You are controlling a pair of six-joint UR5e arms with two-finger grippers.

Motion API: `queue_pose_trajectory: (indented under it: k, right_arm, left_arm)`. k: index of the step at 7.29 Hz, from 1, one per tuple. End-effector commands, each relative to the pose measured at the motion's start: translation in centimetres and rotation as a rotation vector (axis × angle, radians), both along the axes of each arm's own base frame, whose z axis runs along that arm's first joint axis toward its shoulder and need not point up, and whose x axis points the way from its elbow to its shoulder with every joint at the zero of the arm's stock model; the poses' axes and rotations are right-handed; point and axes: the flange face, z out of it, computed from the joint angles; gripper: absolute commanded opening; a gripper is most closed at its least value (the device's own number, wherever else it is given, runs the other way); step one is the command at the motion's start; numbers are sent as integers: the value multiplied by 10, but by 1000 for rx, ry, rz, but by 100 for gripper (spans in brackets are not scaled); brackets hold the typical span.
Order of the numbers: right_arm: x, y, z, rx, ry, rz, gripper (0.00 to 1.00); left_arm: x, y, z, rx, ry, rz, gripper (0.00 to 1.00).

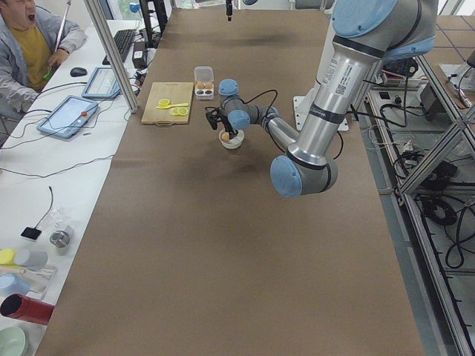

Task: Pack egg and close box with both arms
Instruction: 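Lower the left gripper and close it on the brown egg, then lift the egg with the left gripper and carry it to the egg box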

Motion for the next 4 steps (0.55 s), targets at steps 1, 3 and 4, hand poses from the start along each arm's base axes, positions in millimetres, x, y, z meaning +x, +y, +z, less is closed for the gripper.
queue_pose_trajectory:
  k: [1,3,4]
  right_arm:
    - [0,0,0,0,0,0,100]
    - [0,-1,-1,3,0,0,100]
    - [0,-1,-1,3,0,0,100]
  left_arm:
    - [-17,2,-19,22,37,-8,0]
    - [-49,-3,-49,60,85,-43,0]
    - [-50,-6,-57,70,94,-50,0]
